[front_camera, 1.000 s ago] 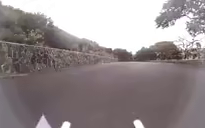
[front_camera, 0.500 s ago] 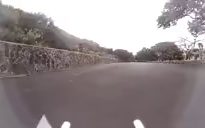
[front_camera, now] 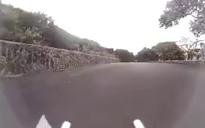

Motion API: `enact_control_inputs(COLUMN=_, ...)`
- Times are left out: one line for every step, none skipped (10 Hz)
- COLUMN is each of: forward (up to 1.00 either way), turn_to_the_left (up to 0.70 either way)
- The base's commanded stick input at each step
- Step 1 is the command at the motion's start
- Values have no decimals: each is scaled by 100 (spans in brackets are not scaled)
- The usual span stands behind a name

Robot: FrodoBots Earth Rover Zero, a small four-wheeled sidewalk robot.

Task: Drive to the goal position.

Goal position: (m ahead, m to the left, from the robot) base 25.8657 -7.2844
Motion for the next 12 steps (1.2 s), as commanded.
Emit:
enact_control_inputs(forward=50, turn_to_the_left=0)
enact_control_inputs(forward=50, turn_to_the_left=0)
enact_control_inputs(forward=50, turn_to_the_left=0)
enact_control_inputs(forward=50, turn_to_the_left=0)
enact_control_inputs(forward=50, turn_to_the_left=0)
enact_control_inputs(forward=50, turn_to_the_left=0)
enact_control_inputs(forward=50, turn_to_the_left=0)
enact_control_inputs(forward=50, turn_to_the_left=0)
enact_control_inputs(forward=50, turn_to_the_left=0)
enact_control_inputs(forward=50, turn_to_the_left=0)
enact_control_inputs(forward=61, turn_to_the_left=0)
enact_control_inputs(forward=70, turn_to_the_left=0)
